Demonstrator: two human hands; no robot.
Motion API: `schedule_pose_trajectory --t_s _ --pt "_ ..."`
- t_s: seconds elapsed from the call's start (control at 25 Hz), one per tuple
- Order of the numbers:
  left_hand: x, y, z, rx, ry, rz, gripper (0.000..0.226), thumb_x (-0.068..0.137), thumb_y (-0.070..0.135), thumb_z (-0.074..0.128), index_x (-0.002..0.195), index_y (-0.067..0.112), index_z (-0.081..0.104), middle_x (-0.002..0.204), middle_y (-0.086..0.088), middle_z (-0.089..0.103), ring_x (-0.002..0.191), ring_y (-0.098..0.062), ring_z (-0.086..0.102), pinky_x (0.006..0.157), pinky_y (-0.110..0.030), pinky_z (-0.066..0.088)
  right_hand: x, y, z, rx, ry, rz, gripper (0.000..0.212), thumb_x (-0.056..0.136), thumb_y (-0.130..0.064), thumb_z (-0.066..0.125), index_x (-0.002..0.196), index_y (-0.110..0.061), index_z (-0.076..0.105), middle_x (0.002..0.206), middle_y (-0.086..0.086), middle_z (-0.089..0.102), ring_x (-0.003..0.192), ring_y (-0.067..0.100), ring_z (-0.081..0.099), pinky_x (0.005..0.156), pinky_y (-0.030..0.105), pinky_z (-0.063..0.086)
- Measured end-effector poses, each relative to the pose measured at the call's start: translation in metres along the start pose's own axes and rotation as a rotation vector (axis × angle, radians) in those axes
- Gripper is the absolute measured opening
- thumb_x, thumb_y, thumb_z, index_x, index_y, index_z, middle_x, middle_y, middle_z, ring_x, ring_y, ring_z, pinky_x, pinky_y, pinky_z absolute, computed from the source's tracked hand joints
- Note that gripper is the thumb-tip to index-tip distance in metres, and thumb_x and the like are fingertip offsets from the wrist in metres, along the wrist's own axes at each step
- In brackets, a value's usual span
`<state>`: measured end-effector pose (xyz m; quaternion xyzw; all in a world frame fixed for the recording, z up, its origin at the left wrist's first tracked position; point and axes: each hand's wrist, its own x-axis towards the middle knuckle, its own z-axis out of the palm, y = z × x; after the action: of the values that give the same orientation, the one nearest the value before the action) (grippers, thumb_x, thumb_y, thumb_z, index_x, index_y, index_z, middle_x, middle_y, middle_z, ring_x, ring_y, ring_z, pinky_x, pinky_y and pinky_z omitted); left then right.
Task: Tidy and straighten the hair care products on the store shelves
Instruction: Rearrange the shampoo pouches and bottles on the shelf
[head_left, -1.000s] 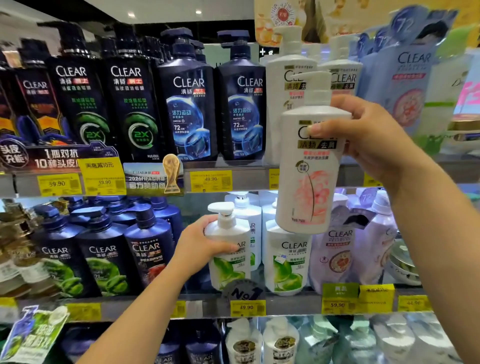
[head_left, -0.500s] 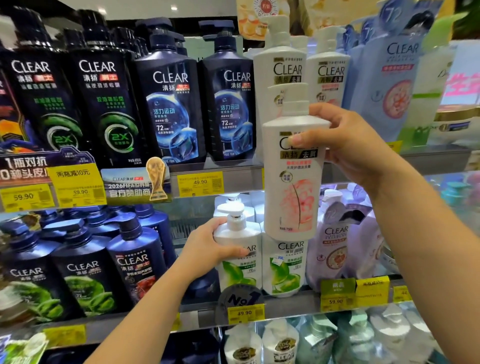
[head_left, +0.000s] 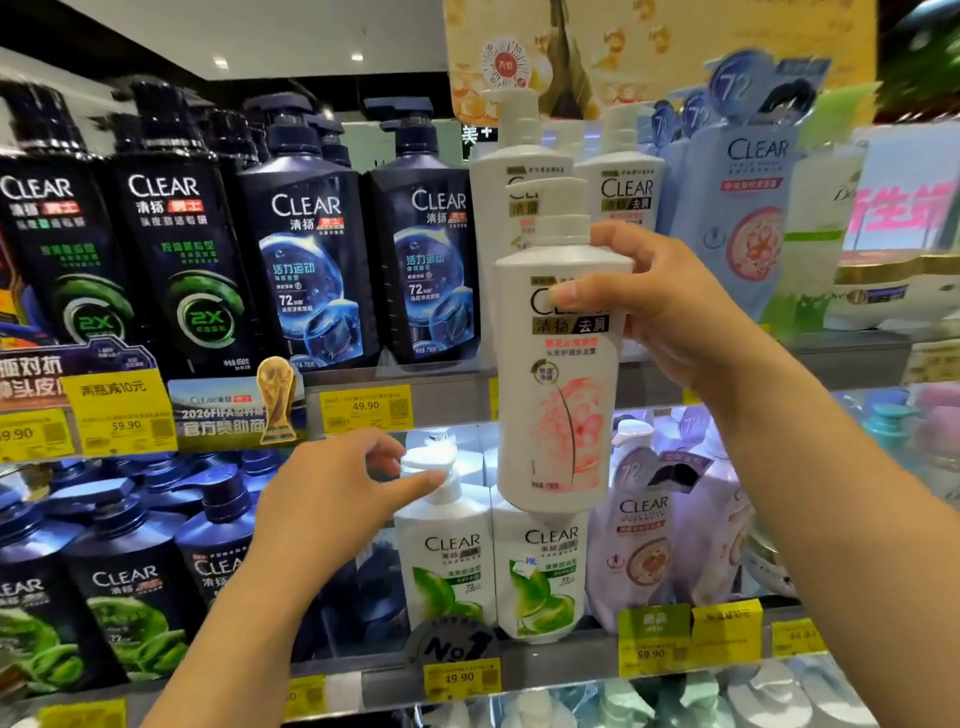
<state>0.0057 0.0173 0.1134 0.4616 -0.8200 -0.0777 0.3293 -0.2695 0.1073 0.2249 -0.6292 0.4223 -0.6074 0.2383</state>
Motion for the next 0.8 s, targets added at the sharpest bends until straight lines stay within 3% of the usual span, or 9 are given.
schedule_pose_trajectory --t_s 0.12,0.2,0.32,0.48,0.56,0.68,0.8 --pt "0.01 0.045 -0.028 -0.155 0.162 0.094 0.043 0.06 0.08 0.062 0.072 0.039 0.064 0.073 0.03 0.064 0.066 0.008 0.059 0.053 -0.021 0.045 0.013 -0.027 -0.021 -0.027 0.013 -0.053 0.05 0.059 -0.029 0.087 0.107 -0.022 0.074 0.099 0.008 0.078 0.094 0.03 0.075 0.076 0.042 0.061" --pt "0.023 0.081 -0.041 -0.242 0.228 0.209 0.033 0.068 0.07 0.067 0.076 0.037 0.066 0.076 0.031 0.065 0.062 0.005 0.059 0.052 -0.011 0.041 0.023 -0.049 -0.038 -0.065 0.018 -0.088 0.048 0.06 -0.029 0.087 0.106 -0.024 0.074 0.1 0.007 0.078 0.094 0.03 0.075 0.076 0.041 0.06" --pt "0.047 0.132 -0.045 -0.318 0.269 0.352 0.036 0.071 0.064 0.069 0.092 0.035 0.068 0.081 0.025 0.067 0.062 0.002 0.061 0.058 -0.008 0.045 0.039 -0.078 -0.065 -0.11 0.051 -0.111 0.049 0.058 -0.032 0.089 0.104 -0.025 0.074 0.098 0.005 0.078 0.091 0.025 0.076 0.071 0.036 0.058" --pt "0.076 0.178 -0.027 -0.27 0.303 0.397 0.068 0.069 0.066 0.072 0.123 0.025 0.063 0.095 0.019 0.066 0.068 0.003 0.063 0.067 -0.024 0.057 0.057 -0.093 -0.089 -0.139 0.09 -0.074 0.065 0.05 -0.028 0.093 0.11 -0.019 0.07 0.096 0.006 0.079 0.09 0.026 0.076 0.069 0.035 0.06" --pt "0.084 0.189 -0.015 -0.231 0.34 0.377 0.08 0.068 0.067 0.072 0.134 0.024 0.054 0.089 0.02 0.063 0.072 0.001 0.061 0.071 -0.032 0.057 0.064 -0.089 -0.095 -0.136 0.109 -0.065 0.06 0.052 -0.019 0.093 0.107 -0.019 0.069 0.093 0.007 0.078 0.089 0.028 0.076 0.069 0.036 0.06" --pt "0.094 0.198 0.001 -0.203 0.364 0.333 0.089 0.068 0.07 0.07 0.14 0.023 0.047 0.068 0.018 0.06 0.075 -0.008 0.061 0.072 -0.039 0.056 0.066 -0.08 -0.098 -0.112 0.113 -0.066 0.06 0.057 -0.011 0.091 0.111 -0.017 0.067 0.091 0.008 0.078 0.086 0.028 0.076 0.068 0.036 0.06" --pt "0.101 0.201 0.008 -0.158 0.346 0.275 0.085 0.071 0.072 0.066 0.139 0.025 0.048 0.076 0.01 0.068 0.086 -0.016 0.065 0.073 -0.039 0.056 0.064 -0.069 -0.094 -0.124 0.083 -0.08 0.061 0.056 -0.01 0.091 0.112 -0.023 0.068 0.086 0.005 0.079 0.083 0.025 0.077 0.068 0.032 0.061"
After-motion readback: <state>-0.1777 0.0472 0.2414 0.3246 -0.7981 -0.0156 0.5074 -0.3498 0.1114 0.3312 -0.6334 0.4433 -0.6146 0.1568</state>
